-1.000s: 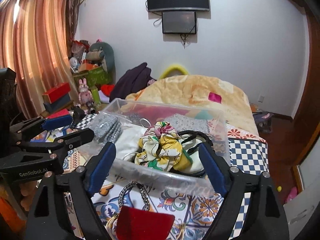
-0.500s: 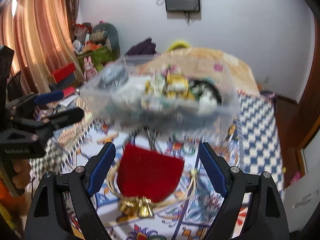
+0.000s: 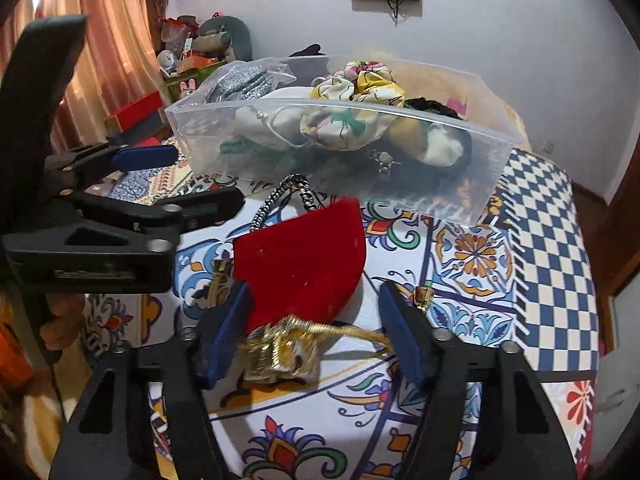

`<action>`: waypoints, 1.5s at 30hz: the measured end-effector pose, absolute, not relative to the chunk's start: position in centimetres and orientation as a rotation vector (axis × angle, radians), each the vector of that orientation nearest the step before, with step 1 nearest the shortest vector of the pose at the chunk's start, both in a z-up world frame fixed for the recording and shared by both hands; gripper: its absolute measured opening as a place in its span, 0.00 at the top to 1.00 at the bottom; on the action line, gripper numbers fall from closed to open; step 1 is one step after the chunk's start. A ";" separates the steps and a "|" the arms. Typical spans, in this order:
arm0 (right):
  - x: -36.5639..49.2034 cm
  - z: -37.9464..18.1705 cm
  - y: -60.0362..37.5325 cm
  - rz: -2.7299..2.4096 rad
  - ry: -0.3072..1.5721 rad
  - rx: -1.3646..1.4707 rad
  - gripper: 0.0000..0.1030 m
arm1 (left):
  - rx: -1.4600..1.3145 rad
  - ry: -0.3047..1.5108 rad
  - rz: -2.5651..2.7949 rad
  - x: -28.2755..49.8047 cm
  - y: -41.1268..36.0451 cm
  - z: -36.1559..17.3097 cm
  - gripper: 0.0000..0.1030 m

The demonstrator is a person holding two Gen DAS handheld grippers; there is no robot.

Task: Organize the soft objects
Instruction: 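Grasp the black-white cord with the left tool while the right grasps the red pouch, then drop the cord into the box with left tool while right tool drops the pouch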

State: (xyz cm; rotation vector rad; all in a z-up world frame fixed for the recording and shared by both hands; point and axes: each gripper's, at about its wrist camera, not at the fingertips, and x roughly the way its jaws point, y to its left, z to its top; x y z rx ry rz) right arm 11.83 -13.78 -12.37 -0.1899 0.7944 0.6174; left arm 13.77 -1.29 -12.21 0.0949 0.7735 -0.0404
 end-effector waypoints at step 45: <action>11.5 -8.7 -20.6 0.522 0.695 -0.018 0.80 | 0.097 0.863 -0.244 16.6 -6.1 -13.6 0.75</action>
